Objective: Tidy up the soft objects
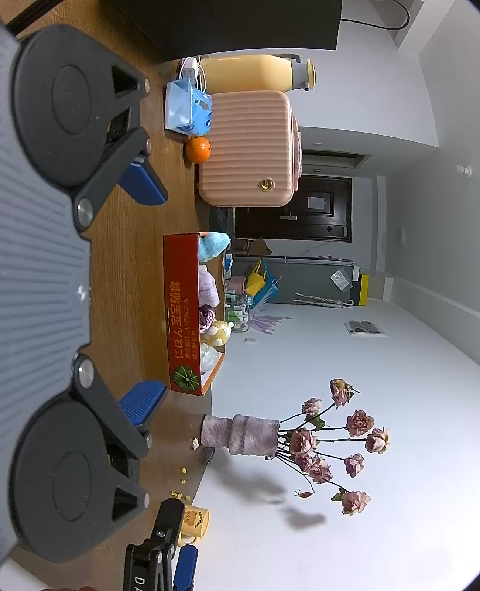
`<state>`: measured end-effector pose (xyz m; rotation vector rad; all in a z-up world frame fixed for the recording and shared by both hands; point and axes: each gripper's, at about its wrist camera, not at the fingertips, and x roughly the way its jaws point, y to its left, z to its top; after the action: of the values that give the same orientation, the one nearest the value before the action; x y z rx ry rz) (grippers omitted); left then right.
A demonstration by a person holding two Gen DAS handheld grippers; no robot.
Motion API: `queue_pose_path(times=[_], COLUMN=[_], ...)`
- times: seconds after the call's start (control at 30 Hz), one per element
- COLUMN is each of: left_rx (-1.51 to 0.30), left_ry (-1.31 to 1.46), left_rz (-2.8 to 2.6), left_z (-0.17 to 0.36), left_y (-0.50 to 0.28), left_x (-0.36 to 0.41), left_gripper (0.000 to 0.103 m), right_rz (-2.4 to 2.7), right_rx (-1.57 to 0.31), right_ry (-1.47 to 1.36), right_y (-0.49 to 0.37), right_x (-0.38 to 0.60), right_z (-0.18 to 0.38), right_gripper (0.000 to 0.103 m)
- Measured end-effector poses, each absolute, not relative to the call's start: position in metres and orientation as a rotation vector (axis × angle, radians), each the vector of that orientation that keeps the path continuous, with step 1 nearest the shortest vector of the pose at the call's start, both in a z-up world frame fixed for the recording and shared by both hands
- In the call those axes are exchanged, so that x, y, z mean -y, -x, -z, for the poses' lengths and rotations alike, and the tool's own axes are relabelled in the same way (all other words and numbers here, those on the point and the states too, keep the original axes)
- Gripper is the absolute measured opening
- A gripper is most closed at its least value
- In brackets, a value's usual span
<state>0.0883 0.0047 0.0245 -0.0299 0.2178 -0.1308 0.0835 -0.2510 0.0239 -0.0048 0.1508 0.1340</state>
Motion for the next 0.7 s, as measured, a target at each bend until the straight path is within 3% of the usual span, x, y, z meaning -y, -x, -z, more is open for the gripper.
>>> queue_pose_path(times=[0.7], left_rx=[-0.215], left_ry=[0.032], left_rz=[0.131], left_z=[-0.0250], left_y=[-0.0870], left_x=[-0.0048], left_gripper=[0.103], right_rz=[-0.137], right_rx=[-0.142], right_ry=[0.009], right_y=[-0.0804], right_x=[0.2486], right_z=[-0.0252], right_gripper=[0.103])
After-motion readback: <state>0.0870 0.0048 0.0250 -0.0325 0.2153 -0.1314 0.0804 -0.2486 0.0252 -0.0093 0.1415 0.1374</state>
